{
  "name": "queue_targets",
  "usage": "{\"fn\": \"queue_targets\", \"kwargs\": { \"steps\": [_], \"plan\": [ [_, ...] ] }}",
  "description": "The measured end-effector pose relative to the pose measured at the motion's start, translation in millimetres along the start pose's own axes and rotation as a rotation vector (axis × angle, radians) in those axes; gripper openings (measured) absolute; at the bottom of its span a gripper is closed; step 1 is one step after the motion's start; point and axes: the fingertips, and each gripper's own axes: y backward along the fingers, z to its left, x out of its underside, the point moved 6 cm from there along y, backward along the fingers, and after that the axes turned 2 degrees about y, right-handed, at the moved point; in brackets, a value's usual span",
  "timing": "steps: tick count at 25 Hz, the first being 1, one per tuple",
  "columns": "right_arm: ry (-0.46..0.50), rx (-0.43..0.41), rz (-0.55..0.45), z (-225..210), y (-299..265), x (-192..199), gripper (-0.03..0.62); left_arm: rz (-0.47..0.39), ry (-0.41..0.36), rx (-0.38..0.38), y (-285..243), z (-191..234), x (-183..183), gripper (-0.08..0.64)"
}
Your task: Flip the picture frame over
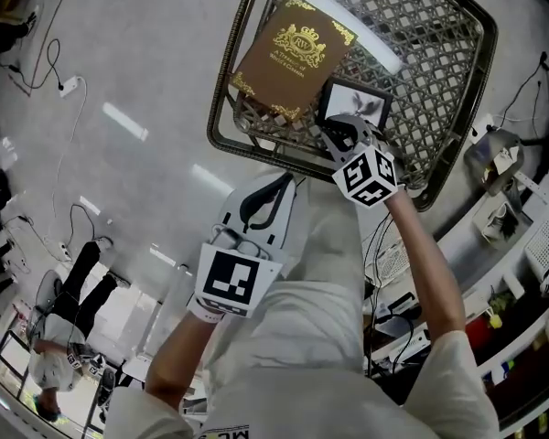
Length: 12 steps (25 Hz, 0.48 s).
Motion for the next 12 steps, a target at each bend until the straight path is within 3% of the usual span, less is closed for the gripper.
{"fn": "queue_targets", "kwargs": {
  "steps": [12],
  "plan": [
    [0.090,0.024,0.029,1.8,-7.8,5.0,0.084,0.001,-0.016,0.006,2.3,5.0,1.0,0.025]
  ]
}}
